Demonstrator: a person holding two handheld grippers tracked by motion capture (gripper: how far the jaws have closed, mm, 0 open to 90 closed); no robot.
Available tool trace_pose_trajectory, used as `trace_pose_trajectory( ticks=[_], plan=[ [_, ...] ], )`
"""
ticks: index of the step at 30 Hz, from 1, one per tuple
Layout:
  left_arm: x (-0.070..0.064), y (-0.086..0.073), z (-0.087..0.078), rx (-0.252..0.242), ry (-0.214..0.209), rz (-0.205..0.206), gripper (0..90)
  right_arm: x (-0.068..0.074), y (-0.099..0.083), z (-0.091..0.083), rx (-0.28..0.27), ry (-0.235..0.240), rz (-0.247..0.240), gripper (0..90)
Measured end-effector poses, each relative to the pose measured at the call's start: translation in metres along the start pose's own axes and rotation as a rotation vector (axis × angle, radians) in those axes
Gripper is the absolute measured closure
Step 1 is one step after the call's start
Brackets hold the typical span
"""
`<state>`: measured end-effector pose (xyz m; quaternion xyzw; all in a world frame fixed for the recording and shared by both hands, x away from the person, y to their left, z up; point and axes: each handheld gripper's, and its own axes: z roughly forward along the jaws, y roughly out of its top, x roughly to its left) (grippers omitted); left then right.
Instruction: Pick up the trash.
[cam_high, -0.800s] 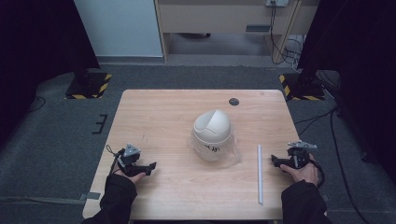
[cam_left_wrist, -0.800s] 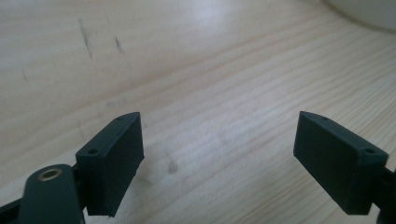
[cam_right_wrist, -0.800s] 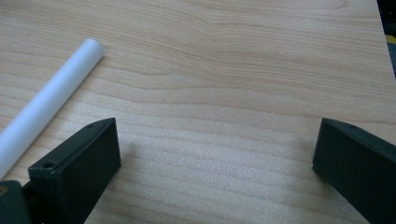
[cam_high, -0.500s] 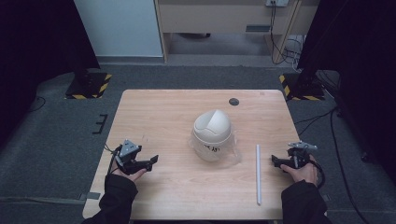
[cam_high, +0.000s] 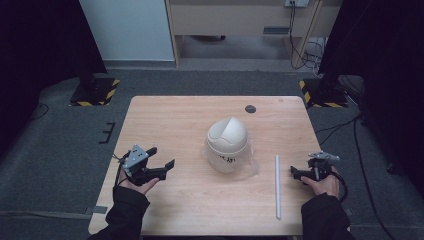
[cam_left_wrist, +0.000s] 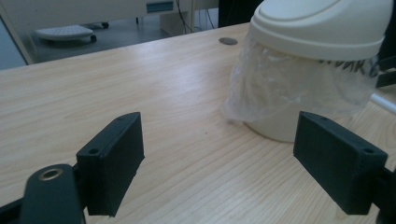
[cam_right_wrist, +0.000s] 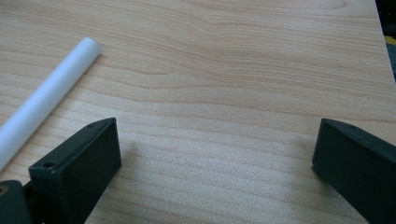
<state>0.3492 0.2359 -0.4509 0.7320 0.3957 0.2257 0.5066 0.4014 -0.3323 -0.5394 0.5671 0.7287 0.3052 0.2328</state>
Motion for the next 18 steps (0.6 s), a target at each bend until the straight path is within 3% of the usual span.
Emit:
trace_pose_trajectory(
  ticks=[10, 18],
  plan=[
    [-0.008, 0.023, 0.001, -0.067, -0.074, 0.037, 15.0, 0.001, 0.0, 0.0, 0.002, 0.006, -0.003, 1.1],
    [-0.014, 0.041, 0.012, -0.09, -0.111, 0.065, 14.7, 0.001, 0.0, 0.0, 0.001, 0.009, -0.011, 1.1]
  ],
)
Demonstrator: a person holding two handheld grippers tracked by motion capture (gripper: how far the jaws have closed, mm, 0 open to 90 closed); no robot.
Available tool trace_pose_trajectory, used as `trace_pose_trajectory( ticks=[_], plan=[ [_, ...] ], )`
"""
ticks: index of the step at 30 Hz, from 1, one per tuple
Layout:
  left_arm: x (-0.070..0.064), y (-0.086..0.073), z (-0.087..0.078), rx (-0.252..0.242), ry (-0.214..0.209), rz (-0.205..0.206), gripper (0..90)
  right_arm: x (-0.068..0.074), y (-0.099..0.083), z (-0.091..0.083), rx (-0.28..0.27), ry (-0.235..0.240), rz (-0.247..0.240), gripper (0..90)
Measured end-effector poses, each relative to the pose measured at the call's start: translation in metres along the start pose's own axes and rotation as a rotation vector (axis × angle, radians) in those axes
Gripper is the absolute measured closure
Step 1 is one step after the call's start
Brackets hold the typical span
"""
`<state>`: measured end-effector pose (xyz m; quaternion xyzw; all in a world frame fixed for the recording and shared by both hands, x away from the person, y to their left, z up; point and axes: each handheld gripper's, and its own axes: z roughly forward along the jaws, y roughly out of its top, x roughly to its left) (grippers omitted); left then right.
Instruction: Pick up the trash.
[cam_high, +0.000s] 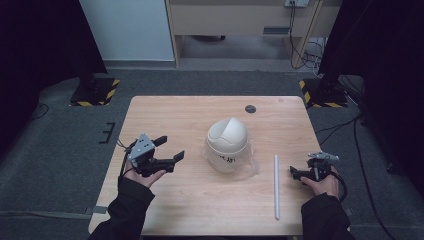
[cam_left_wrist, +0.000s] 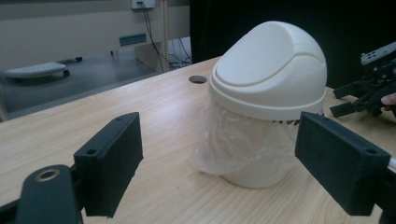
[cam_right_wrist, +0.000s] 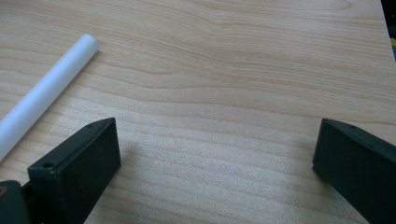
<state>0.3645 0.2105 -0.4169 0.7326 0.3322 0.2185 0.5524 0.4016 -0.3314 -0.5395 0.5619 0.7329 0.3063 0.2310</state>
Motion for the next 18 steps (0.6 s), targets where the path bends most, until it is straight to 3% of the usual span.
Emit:
trace_pose_trajectory(
  ticks=[9, 18],
  plan=[
    [-0.009, 0.02, 0.027, 0.001, -0.061, 0.043, 14.5, 0.0, 0.0, 0.0, 0.0, 0.0, -0.001, 1.1],
    [-0.023, 0.027, 0.065, 0.059, -0.13, 0.067, 15.4, 0.0, 0.0, 0.0, 0.0, 0.003, -0.004, 1.1]
  ],
)
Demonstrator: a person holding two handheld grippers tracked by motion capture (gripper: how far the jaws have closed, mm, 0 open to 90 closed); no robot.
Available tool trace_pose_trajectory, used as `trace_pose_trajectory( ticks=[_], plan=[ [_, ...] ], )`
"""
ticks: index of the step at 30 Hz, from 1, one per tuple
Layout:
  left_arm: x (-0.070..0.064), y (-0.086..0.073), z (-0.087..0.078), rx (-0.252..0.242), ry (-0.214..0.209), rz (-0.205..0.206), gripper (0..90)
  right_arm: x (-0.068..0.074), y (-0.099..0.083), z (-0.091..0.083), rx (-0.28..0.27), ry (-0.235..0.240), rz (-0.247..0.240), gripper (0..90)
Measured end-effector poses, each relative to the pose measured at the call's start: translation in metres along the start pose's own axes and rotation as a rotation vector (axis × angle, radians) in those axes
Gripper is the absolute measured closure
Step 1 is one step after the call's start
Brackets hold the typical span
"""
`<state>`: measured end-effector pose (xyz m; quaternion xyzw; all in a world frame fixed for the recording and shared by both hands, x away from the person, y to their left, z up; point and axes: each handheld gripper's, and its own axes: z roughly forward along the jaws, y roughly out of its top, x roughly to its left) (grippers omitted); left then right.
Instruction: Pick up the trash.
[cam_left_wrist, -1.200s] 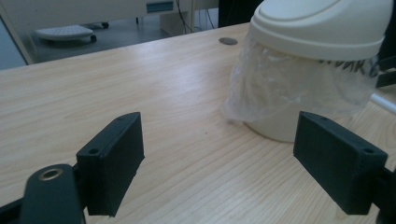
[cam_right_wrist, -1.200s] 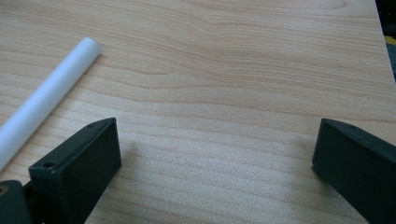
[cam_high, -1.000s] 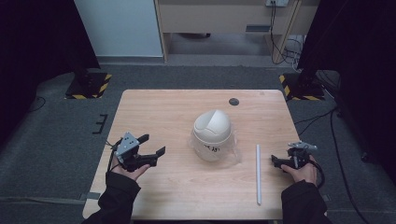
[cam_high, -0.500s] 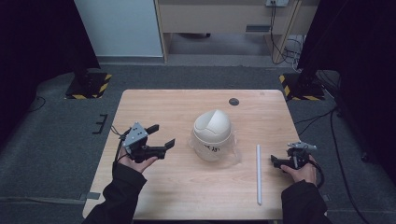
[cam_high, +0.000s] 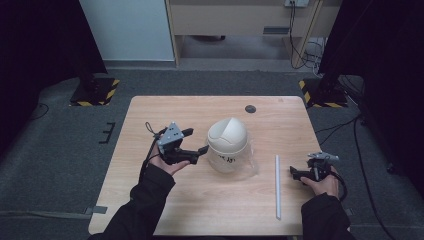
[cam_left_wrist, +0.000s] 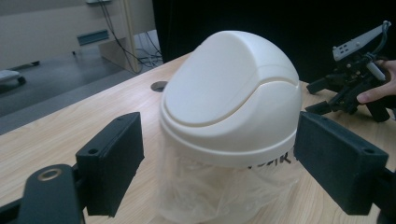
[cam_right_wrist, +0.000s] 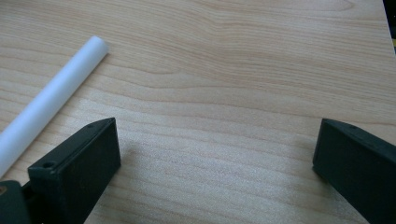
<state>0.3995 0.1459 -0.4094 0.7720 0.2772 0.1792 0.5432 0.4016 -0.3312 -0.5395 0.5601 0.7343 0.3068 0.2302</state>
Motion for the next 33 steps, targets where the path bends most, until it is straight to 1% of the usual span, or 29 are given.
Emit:
trace_pose_trajectory(
  ticks=[3, 7, 13, 15, 16, 17, 18, 19, 20, 22, 24, 30, 32, 33],
  plan=[
    [-0.003, 0.003, 0.013, 0.003, -0.018, 0.007, 15.5, 0.0, 0.0, 0.0, 0.0, 0.0, 0.0, 1.1],
    [-0.009, 0.005, 0.029, 0.032, -0.032, 0.026, 16.0, 0.0, 0.0, 0.0, 0.0, 0.001, -0.001, 1.0],
    [-0.013, 0.007, 0.049, 0.051, -0.071, 0.021, 16.0, 0.0, 0.0, 0.0, 0.0, 0.001, -0.002, 1.0],
    [-0.013, 0.007, 0.052, 0.061, -0.069, 0.026, 16.0, 0.0, 0.0, 0.0, 0.0, 0.002, -0.002, 0.9],
    [-0.013, 0.006, 0.058, 0.07, -0.083, 0.008, 15.2, 0.0, 0.0, 0.0, 0.0, 0.002, -0.003, 0.9],
    [-0.013, 0.005, 0.06, 0.068, -0.091, -0.001, 14.8, 0.0, 0.0, 0.0, 0.0, 0.002, -0.003, 0.9],
    [-0.013, 0.005, 0.06, 0.068, -0.091, -0.001, 14.8, 0.0, 0.0, 0.0, 0.0, 0.002, -0.003, 0.9],
    [-0.014, 0.005, 0.063, 0.073, -0.099, -0.001, 14.8, 0.0, 0.0, 0.0, 0.0, 0.002, -0.004, 0.9],
    [-0.015, 0.005, 0.067, 0.087, -0.105, 0.008, 14.6, 0.0, 0.0, 0.0, 0.0, 0.002, -0.004, 0.9],
    [-0.017, 0.005, 0.071, 0.1, -0.114, 0.016, 14.7, 0.0, 0.0, 0.0, 0.0, 0.004, -0.005, 0.9],
    [-0.019, 0.006, 0.074, 0.105, -0.115, 0.02, 13.2, 0.0, 0.0, 0.0, 0.0, 0.006, -0.006, 0.9],
    [-0.019, 0.006, 0.082, 0.112, -0.125, -0.001, 12.2, 0.001, 0.0, 0.0, 0.001, 0.011, -0.008, 0.9],
    [-0.019, 0.004, 0.085, 0.114, -0.14, -0.026, 11.9, 0.001, 0.0, 0.0, 0.002, 0.014, -0.01, 0.9],
    [-0.019, 0.004, 0.086, 0.118, -0.142, -0.019, 11.9, 0.002, 0.0, 0.0, 0.002, 0.015, -0.011, 0.9]
  ],
)
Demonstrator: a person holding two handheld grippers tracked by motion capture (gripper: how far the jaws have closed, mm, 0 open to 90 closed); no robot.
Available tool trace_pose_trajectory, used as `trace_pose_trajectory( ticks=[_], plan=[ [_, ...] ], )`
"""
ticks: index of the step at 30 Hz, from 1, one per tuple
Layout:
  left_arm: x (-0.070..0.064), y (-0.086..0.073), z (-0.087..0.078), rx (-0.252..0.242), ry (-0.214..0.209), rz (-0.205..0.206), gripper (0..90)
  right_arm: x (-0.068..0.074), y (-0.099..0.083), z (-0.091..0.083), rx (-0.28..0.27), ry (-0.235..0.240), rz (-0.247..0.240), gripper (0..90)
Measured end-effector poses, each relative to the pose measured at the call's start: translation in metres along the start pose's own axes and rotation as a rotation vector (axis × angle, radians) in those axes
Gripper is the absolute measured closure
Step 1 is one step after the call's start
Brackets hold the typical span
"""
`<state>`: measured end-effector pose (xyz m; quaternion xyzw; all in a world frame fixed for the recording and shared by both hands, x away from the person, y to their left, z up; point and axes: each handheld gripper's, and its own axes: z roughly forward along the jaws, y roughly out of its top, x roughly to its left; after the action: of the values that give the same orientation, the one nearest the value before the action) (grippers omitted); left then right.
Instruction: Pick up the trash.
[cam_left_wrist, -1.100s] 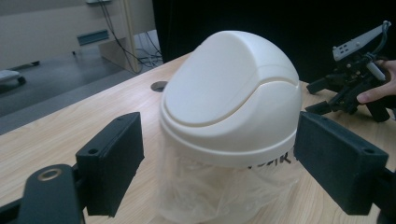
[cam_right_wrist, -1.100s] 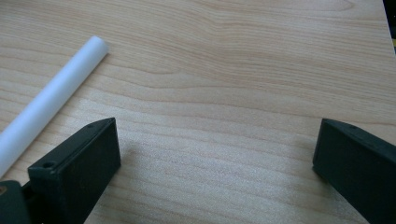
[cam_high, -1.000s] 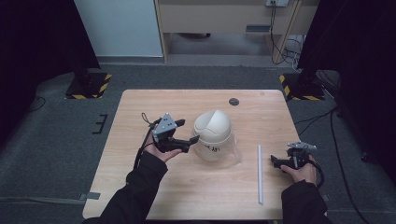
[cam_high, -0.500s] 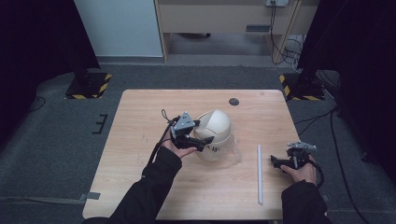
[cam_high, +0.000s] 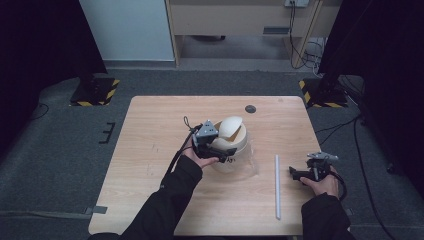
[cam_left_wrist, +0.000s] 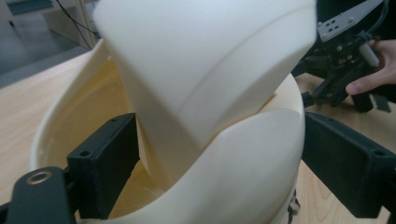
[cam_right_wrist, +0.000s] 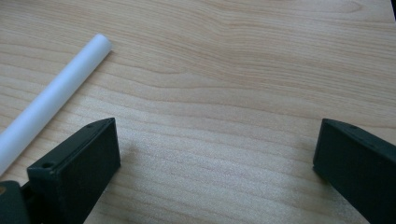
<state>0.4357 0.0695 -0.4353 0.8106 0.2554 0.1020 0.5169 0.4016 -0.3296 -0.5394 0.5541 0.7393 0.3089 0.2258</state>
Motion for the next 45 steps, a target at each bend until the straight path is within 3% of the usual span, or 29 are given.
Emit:
trace_pose_trajectory(
  ticks=[3, 6, 9, 15, 18, 21, 25, 28, 32, 37, 45],
  plan=[
    [-0.002, 0.0, -0.001, 0.004, 0.007, 0.014, 12.8, 0.0, 0.0, 0.0, -0.003, 0.003, -0.002, 1.7],
    [-0.004, 0.003, -0.01, -0.024, 0.027, 0.024, 15.6, -0.002, 0.0, -0.001, -0.012, 0.001, -0.003, 7.6],
    [-0.007, 0.006, -0.024, -0.057, 0.043, 0.033, 15.1, -0.004, 0.003, -0.004, -0.002, 0.002, 0.008, 16.8],
    [-0.011, -0.001, -0.061, -0.083, 0.076, 0.045, 14.9, -0.003, 0.01, -0.013, -0.05, -0.002, 0.023, 21.2],
    [-0.011, -0.016, -0.084, -0.089, 0.1, 0.024, 15.0, 0.001, 0.012, -0.018, -0.053, 0.011, 0.032, 23.7],
    [-0.009, -0.038, -0.106, -0.061, 0.152, 0.002, 15.0, 0.008, 0.014, -0.022, -0.051, 0.024, 0.021, 24.1],
    [-0.005, -0.071, -0.131, -0.028, 0.233, -0.064, 15.0, 0.02, 0.02, -0.027, -0.039, 0.06, -0.017, 27.3],
    [-0.001, -0.095, -0.144, -0.008, 0.29, -0.117, 15.1, 0.033, 0.024, -0.029, -0.047, 0.084, -0.01, 27.3],
    [0.009, -0.121, -0.153, 0.045, 0.364, -0.17, 15.4, 0.049, 0.027, -0.028, -0.024, 0.096, -0.041, 30.1],
    [0.022, -0.136, -0.153, 0.122, 0.418, -0.216, 16.2, 0.061, 0.025, -0.023, 0.002, 0.118, -0.023, 34.5],
    [0.032, -0.14, -0.15, 0.154, 0.432, -0.227, 16.1, 0.072, 0.021, -0.01, 0.097, 0.1, -0.063, 45.1]
  ],
)
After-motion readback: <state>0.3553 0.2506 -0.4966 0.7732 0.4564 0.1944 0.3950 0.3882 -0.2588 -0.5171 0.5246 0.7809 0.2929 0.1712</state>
